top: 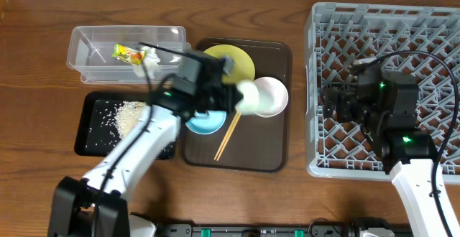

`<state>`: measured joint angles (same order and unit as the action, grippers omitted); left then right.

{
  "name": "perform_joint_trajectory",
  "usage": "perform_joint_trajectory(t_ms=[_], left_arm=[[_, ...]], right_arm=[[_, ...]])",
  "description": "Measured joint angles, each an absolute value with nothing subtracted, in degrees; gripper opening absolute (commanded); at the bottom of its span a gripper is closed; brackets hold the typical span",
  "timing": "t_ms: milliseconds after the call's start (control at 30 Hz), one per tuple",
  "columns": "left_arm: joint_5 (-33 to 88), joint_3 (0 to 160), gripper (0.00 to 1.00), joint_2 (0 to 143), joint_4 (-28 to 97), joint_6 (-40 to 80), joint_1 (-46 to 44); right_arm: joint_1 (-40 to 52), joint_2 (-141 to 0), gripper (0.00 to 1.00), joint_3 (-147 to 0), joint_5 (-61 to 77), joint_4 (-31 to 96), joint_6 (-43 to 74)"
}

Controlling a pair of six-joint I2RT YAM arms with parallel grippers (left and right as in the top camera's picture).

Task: Sort waste into correct bins and load items into the dishwasher rack
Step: 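Grasp the white cup with the left gripper and lift it, then move the right gripper toward the held white cup and grasp it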

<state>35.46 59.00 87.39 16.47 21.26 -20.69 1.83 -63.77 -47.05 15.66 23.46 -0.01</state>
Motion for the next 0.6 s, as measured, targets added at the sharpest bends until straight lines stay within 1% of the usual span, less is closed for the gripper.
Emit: perform_joint_trajectory(t_ms=[167,400,467,600], left_arm=[[48.36,59.09,0.06,90.39,2.15,31.86,-14.2],[62.92,59.13,0.06,97.8,-11.0,49.34,-13.13],[66.19,59.13,0.06,99.68,-13.54,53.1,-13.39],[71.66,59.13,0.06,101.23,-14.31,58.15,-13.91]], right_arm=[[1.83,-65.3,0.99,-47.13,29.43,21.85,-3.88],[1.85,-70.43,0.99,-47.16,48.45,21.21,-12.12],[1.85,-72.12,0.99,-47.16,52.25,20.18,-13.85],[2.24,-75.46,0.99,-47.16,57.25,16.36,-17.08]])
